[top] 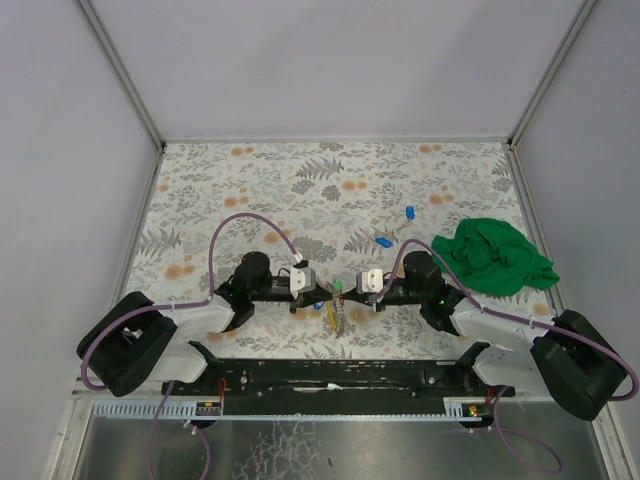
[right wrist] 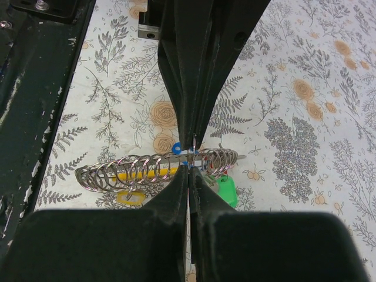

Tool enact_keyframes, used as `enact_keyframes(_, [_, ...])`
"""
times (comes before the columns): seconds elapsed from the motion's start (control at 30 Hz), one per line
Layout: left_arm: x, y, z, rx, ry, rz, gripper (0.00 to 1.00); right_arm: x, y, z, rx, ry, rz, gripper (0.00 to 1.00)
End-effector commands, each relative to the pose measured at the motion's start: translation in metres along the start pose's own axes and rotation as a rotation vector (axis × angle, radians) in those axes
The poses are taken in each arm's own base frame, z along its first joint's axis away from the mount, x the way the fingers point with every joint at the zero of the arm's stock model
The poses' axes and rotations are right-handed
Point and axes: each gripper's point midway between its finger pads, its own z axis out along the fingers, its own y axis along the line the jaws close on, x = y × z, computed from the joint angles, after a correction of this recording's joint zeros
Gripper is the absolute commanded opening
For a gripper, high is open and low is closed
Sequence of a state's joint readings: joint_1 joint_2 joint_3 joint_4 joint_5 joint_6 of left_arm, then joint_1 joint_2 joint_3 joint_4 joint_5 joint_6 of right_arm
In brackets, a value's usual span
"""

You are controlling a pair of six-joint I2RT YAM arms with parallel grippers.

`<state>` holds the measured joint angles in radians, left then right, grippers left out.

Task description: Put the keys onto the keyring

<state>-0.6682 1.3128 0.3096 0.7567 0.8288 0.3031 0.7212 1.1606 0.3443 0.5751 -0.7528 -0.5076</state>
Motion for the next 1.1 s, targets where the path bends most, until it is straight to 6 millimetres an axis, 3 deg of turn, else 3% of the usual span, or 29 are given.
enact_keyframes(0.0, [-0.0202,0.0031,0.0030,-0.001,-0.067,0.065,0.00,-0.0190,-0.0057,0.0048,-0.006,-0.049,-0.033,0.00])
enact_keyframes(1.07, [-0.0203,0.0047,0.0033,-0.008,-0.066,0.062,0.00,-0.0208,-0.0104,0.0022,0.030,-0.050,-0.038,0.00])
